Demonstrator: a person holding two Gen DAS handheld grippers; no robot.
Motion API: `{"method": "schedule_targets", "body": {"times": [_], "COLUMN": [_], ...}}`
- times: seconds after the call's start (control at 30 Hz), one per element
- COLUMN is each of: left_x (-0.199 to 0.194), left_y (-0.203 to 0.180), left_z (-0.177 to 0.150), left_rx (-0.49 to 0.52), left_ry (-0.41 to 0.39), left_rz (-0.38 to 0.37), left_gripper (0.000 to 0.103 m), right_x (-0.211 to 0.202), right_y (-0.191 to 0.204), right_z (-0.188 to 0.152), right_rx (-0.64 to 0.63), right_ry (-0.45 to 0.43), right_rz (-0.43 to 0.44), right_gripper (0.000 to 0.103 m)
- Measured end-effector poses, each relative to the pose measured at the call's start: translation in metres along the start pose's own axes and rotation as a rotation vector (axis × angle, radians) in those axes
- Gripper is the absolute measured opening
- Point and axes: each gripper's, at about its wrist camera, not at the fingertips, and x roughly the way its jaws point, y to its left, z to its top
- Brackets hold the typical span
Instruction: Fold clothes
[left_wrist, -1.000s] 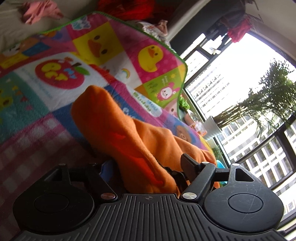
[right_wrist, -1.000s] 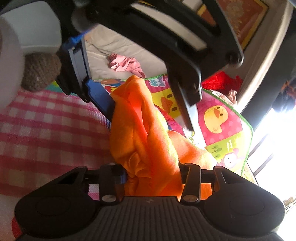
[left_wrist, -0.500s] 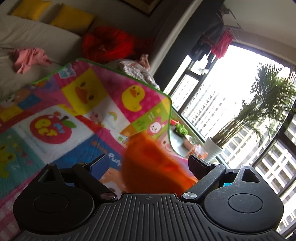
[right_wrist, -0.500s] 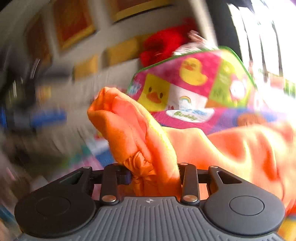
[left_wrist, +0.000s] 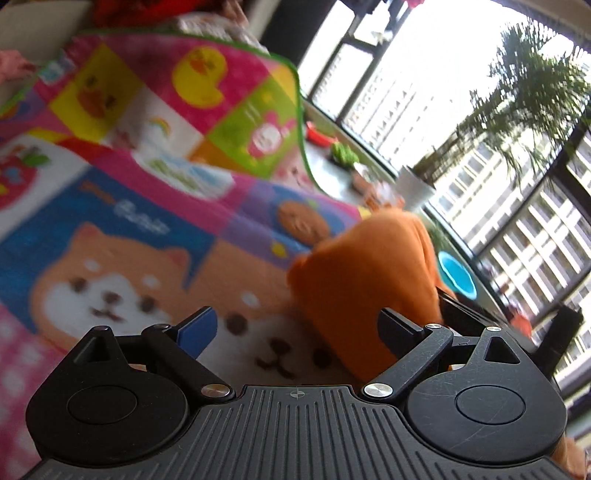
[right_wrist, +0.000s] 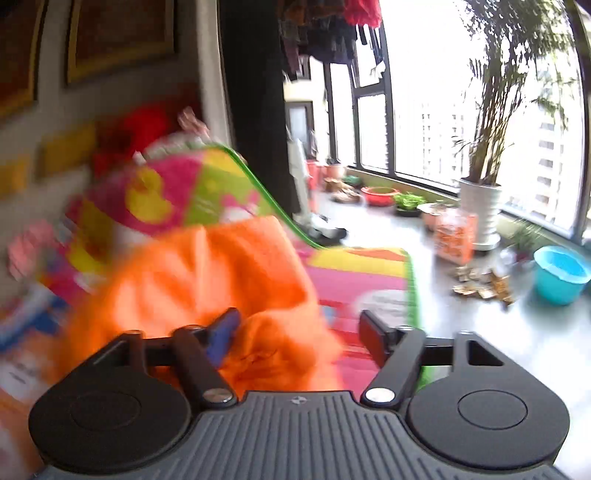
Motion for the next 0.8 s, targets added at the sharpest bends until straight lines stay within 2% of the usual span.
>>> {"method": "schedule_targets", "body": {"times": [0.1, 0.17, 0.3, 0.4, 0.57, 0.63, 0.73, 0.8], "left_x": [0.014, 0.016, 0.013, 0.001, -0.031, -0.041, -0.056, -0.072], "left_y": [0.000, 0.004, 0.023, 0.047, 0.095, 0.110, 0.129, 0.128], "left_z": [-0.007, -0.009, -0.013, -0.016, -0.012, -0.006, 0.001, -0.001], "left_rx": [-0.008, -0.025, -0.073, -0.109, -0.175, -0.181, -0.194, -0.183], "left_ry": [0.039, 0.048, 0.044, 0.021, -0.044, -0.060, -0.082, -0.107], "left_rz": [-0.023, -0.042, -0.047, -0.034, 0.048, 0.087, 0.132, 0.117], "left_gripper": [0.097, 0.097, 0.097, 0.097, 0.099, 0.099, 0.099, 0.098], "right_x": [0.039, 0.047, 0.056, 0.027, -0.013, -0.028, -0.042, -0.056], "right_y": [-0.005, 0.001, 0.019, 0.073, 0.174, 0.202, 0.215, 0.202], "right_z": [0.011, 0.010, 0.000, -0.020, -0.042, -0.047, -0.043, -0.035], "right_rx": [0.029, 0.045, 0.177, 0.126, -0.032, -0.089, -0.121, -0.114], "right_ry": [0.102, 0.143, 0.218, 0.211, 0.169, 0.151, 0.121, 0.093], "right_rz": [0.119, 0.175, 0.294, 0.321, 0.375, 0.409, 0.433, 0.445], "right_gripper": [0.080, 0.080, 0.080, 0.080, 0.080, 0.080, 0.082, 0.091]}}
